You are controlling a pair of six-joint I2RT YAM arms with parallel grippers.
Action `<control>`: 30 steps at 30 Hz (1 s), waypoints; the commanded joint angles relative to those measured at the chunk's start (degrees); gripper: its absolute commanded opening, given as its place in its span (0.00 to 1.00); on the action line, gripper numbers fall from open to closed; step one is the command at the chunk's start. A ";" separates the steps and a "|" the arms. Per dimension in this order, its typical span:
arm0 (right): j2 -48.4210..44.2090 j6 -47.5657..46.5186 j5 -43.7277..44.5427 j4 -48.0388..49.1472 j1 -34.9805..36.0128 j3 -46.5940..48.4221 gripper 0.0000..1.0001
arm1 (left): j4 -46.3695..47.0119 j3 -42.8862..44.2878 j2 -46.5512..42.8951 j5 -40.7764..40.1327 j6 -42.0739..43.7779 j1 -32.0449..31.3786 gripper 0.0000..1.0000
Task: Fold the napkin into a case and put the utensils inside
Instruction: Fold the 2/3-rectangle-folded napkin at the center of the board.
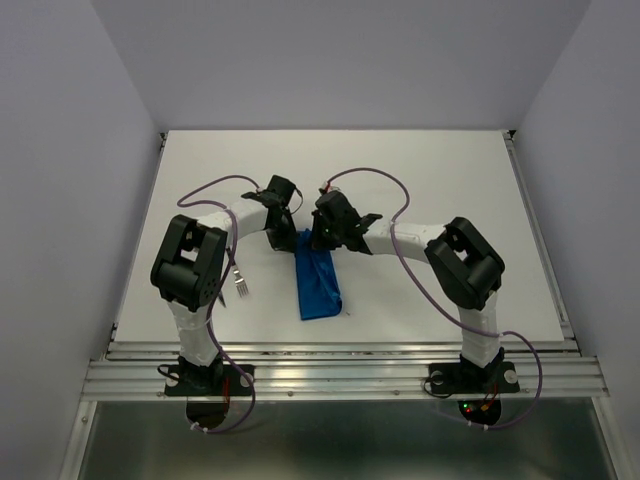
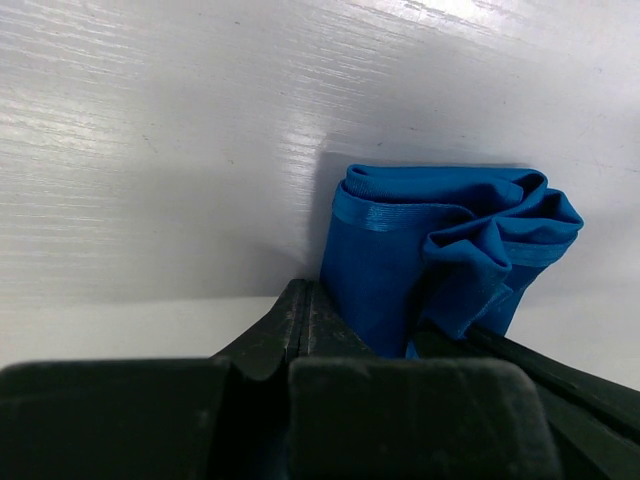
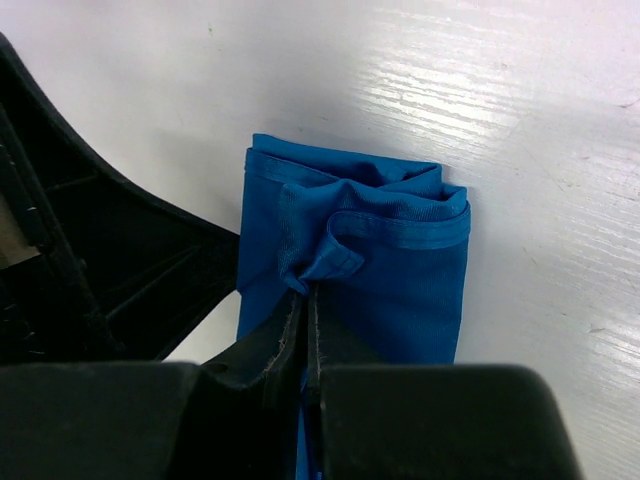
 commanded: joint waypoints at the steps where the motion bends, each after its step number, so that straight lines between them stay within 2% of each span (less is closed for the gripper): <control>1: -2.07 -0.45 -0.42 0.71 1.06 3.57 0.01 | -1.21 0.77 1.45 -0.58 -0.06 -0.58 0.00; 20: 1.89 0.52 -0.77 0.27 1.59 7.26 0.01 | -1.91 1.12 1.10 -0.93 0.12 -0.67 0.00; 30: 5.40 1.66 -0.77 2.56 1.59 5.95 0.01 | -1.91 -0.90 -1.53 -0.40 -0.76 -0.32 0.00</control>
